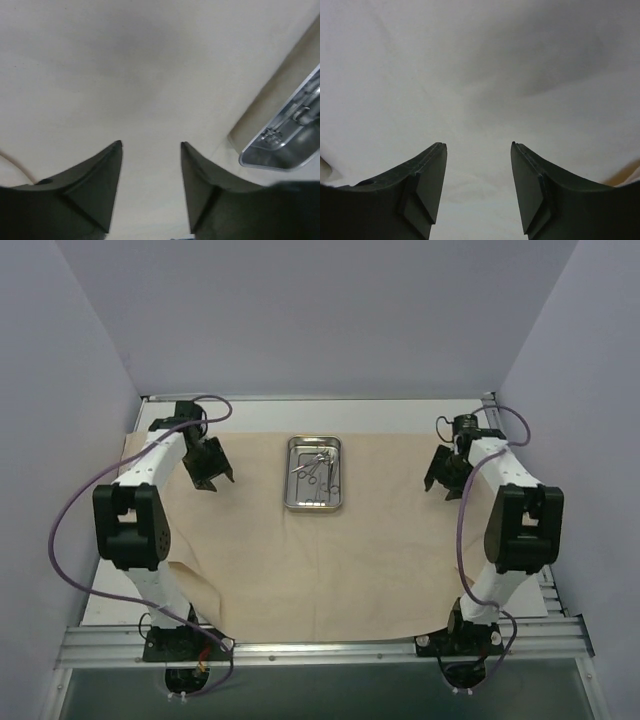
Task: Open and lay out the surgical kit
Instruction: Open the surgical kit at the center of the board.
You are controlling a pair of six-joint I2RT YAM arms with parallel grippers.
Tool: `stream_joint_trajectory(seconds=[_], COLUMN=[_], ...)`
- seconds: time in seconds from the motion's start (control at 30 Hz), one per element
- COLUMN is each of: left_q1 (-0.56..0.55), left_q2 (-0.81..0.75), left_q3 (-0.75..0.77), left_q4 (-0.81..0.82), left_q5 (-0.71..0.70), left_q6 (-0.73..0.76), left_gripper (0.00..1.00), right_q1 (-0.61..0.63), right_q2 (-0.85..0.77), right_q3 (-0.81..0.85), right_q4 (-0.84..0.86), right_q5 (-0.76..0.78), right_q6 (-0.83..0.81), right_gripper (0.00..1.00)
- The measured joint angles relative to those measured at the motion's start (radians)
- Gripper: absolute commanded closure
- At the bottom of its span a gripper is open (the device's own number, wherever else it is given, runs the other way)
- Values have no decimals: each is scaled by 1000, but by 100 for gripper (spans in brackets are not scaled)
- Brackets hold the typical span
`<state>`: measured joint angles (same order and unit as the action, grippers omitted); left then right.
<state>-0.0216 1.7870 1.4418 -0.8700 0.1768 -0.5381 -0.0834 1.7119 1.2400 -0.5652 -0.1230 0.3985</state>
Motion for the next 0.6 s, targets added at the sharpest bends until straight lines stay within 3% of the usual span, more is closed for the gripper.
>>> stream_joint_trajectory(seconds=[0.03,0.13,0.3,0.6], left_q1=[-20,-81,-123,-114], left_q2=[41,137,204,396], left_q3=[40,121,132,238], left_q4=[-31,-109,-196,-276], left_q5=[-43,-157,-225,-247], left_q6=[16,40,61,88], left_gripper=[29,22,18,23], right_q1=[23,131,240,244], right_q2=[26,95,119,293], right_q3=[22,123,218,216], right_q4=[-7,-46,-68,-59], right_q5=[4,44,40,62], right_q6=[-9,-34,-60,-91], right_gripper=[32,22,18,16])
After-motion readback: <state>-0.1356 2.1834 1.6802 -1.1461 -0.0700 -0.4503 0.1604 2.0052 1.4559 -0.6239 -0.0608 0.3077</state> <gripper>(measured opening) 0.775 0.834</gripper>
